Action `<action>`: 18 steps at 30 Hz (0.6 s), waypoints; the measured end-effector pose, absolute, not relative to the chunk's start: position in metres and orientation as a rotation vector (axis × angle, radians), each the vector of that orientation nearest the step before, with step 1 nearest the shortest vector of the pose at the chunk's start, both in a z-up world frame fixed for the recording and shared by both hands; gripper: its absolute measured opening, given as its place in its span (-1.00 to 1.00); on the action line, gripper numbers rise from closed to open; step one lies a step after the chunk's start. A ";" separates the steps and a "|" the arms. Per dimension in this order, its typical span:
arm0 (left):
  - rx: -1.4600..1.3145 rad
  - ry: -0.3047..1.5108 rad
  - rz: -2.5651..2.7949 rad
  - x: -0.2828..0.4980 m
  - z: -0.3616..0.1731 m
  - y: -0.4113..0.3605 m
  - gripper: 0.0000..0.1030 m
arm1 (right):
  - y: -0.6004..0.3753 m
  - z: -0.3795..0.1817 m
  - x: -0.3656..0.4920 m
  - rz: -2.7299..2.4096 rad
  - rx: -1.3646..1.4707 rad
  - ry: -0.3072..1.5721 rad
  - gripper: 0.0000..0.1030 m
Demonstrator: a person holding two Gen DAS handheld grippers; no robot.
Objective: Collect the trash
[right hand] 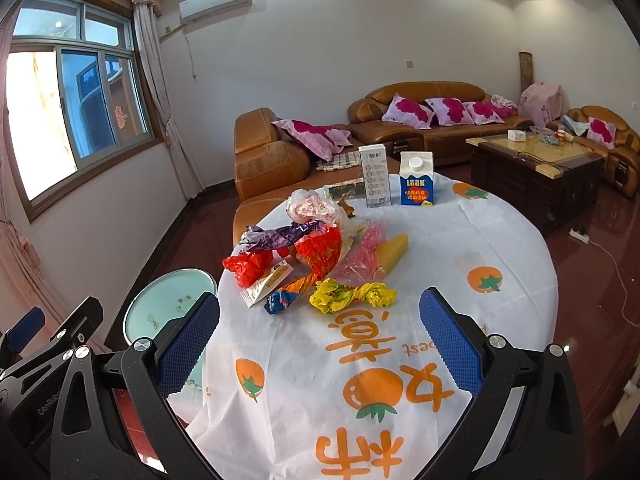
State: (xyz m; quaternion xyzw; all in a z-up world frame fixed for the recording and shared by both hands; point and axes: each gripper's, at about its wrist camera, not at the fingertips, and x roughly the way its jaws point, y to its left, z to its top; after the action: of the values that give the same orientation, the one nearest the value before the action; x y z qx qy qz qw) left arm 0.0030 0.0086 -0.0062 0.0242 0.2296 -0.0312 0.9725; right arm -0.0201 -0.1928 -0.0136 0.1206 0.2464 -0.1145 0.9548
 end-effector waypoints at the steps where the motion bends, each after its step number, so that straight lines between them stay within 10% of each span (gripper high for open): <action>1: 0.050 0.465 -0.062 0.003 -0.007 0.009 0.89 | -0.194 -0.015 -0.019 -0.233 0.246 0.503 0.91; 18: 0.052 0.595 -0.146 0.056 -0.078 0.002 0.88 | -0.271 -0.074 0.026 -0.314 0.272 0.610 0.90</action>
State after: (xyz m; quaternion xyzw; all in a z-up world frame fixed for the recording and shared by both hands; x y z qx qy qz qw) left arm 0.0559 0.0021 -0.0781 0.0255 0.2930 -0.0720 0.9531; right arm 0.0265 -0.2710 -0.0745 0.1331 0.2983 -0.1535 0.9326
